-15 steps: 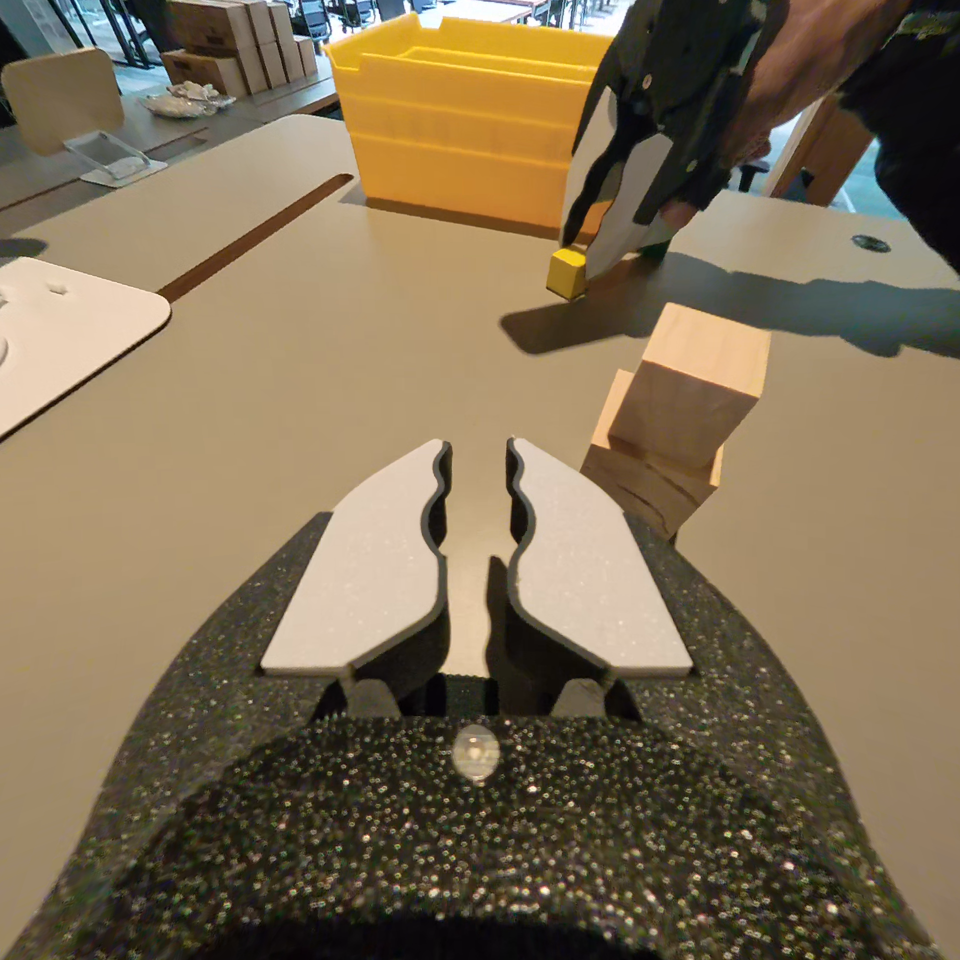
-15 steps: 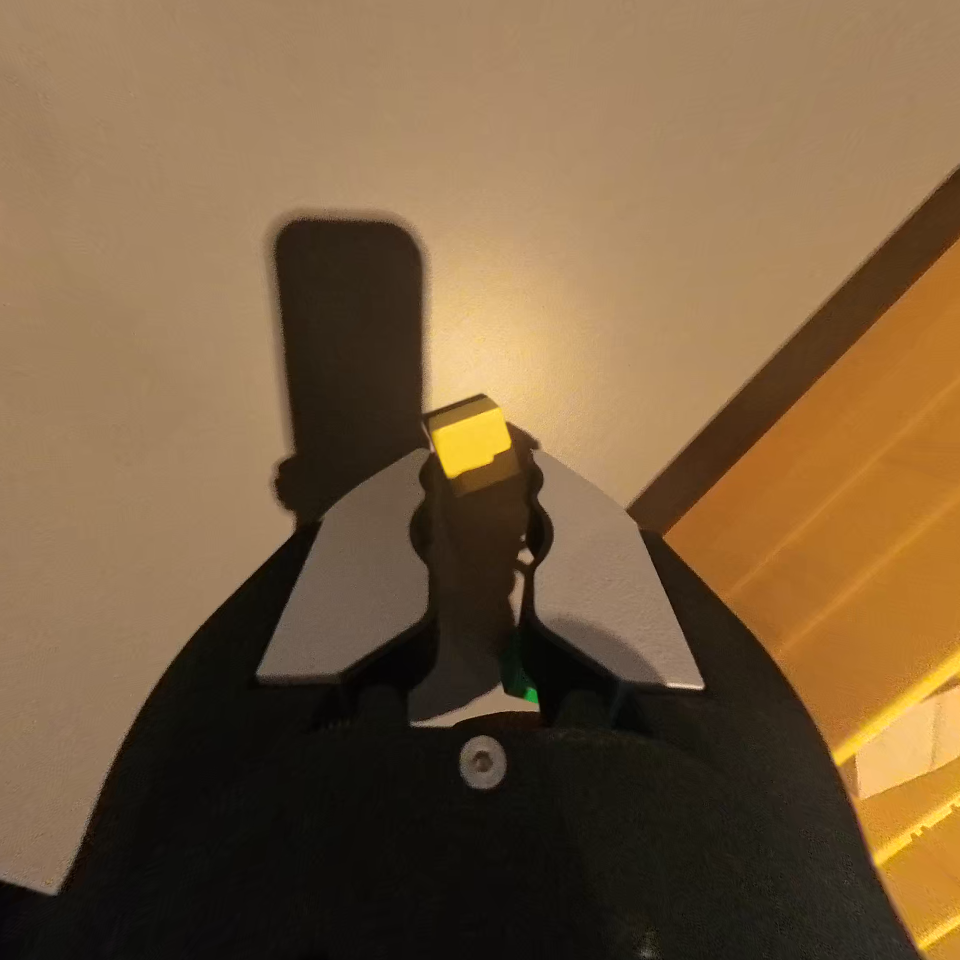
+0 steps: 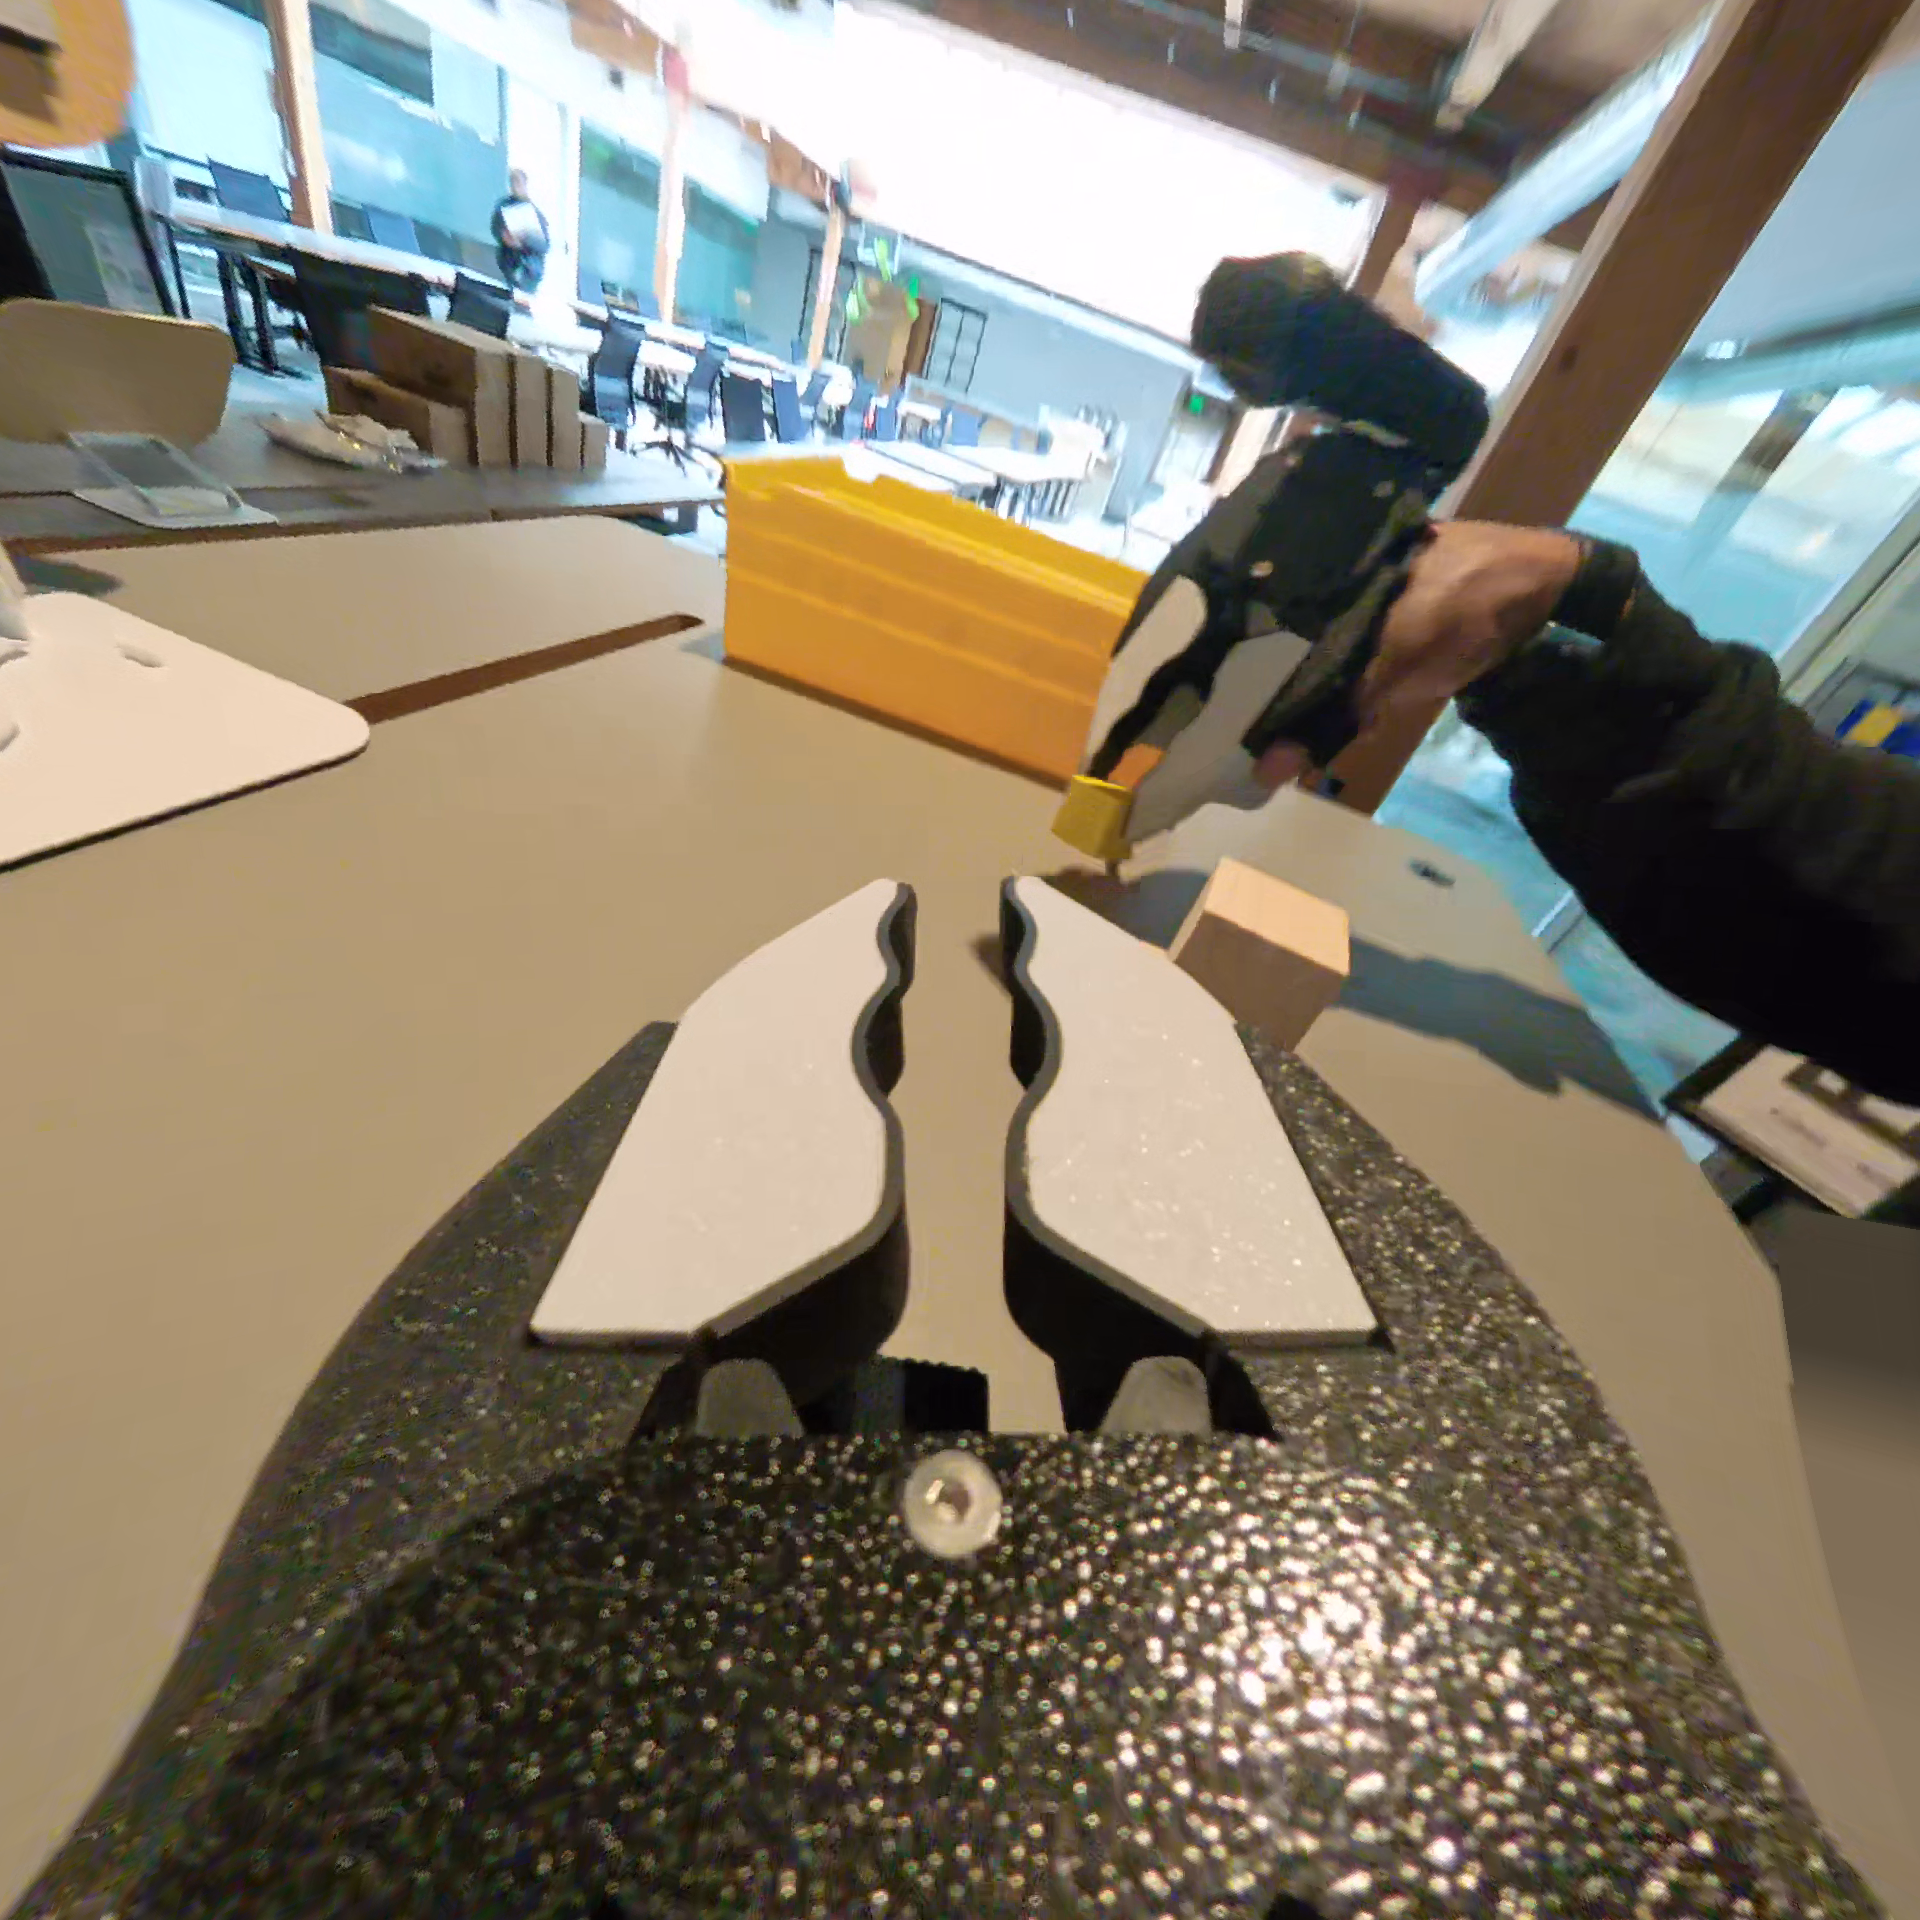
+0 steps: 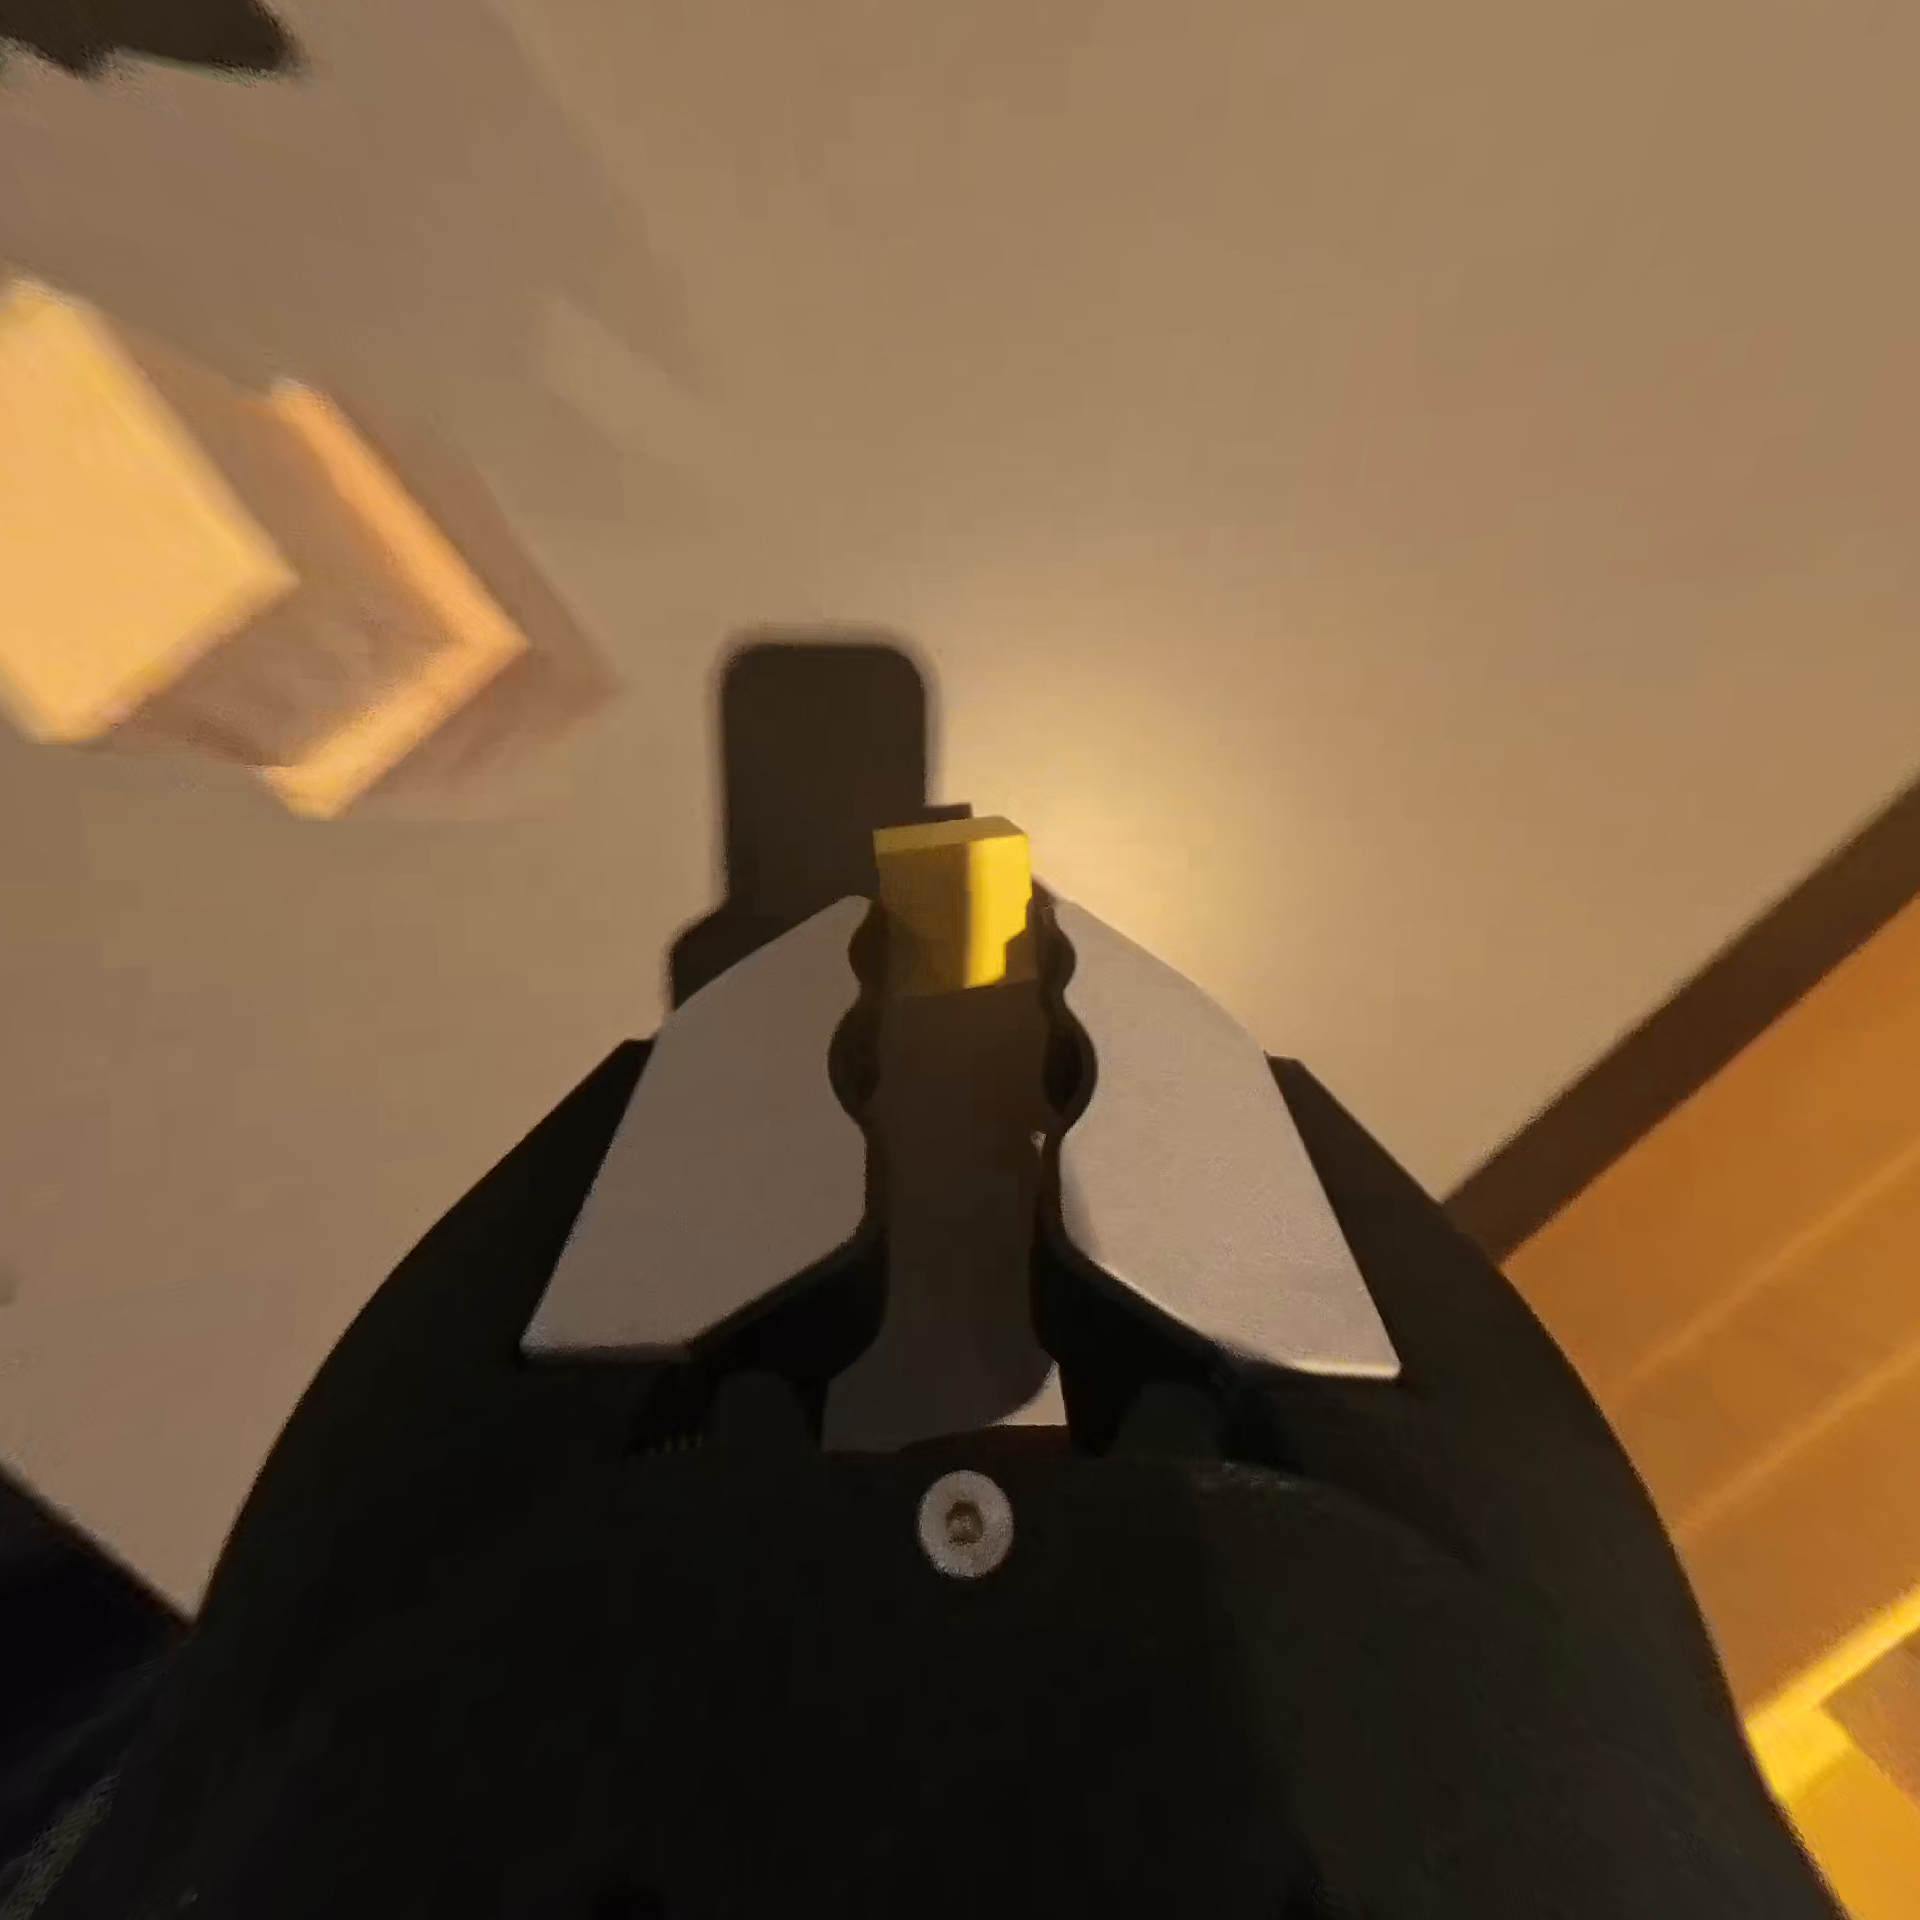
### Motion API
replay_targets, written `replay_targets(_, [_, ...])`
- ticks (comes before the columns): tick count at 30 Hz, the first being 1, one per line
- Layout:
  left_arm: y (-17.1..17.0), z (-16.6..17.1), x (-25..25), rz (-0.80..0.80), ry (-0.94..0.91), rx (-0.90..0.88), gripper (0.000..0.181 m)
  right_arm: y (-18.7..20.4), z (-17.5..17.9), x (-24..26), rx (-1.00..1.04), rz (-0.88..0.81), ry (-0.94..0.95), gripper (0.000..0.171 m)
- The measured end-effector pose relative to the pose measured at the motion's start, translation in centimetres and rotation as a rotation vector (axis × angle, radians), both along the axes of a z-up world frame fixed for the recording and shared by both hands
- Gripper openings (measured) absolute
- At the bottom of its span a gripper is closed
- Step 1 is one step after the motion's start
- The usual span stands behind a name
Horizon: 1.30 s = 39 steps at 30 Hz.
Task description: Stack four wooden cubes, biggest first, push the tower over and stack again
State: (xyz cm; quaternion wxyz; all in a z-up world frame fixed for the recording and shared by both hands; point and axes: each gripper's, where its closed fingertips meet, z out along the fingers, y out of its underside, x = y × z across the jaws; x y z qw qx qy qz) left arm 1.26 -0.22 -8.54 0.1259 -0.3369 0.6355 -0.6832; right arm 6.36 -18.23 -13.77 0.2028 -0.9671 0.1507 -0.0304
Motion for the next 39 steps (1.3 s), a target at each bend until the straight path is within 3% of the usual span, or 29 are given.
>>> replay_targets(1, [0.3, 0.2, 0.1, 0.007, 0.002, -0.022, 0.014, 0.7, 1.2, -0.8, 0.033, 0.034, 0.009, 0.027])
replay_targets(6, [0.3, -0.1, 0.3, 0.005, 0.027, -0.021, 0.014, 4.3, 7.5, -5.8, 0.123, 0.248, -0.018, 0.027])
replay_targets(9, [0.1, -0.4, 0.4, 0.0, 0.046, -0.006, 0.014, 6.1, 9.5, -8.5, 0.092, 0.357, -0.053, 0.028])
replay_targets(14, [0.4, -0.1, 0.2, 0.008, 0.031, -0.029, 0.014, 7.7, 8.5, -9.8, -0.004, 0.455, -0.061, 0.028])
replay_targets(28, [1.1, -0.1, 0.4, 0.054, 0.045, -0.051, 0.014, 8.1, 5.3, -8.8, -0.012, 0.447, -0.002, 0.028])
replay_targets(39, [1.5, -0.2, 0.7, 0.05, 0.084, -0.089, 0.016, 8.1, 5.0, -9.0, -0.057, 0.464, -0.028, 0.028])
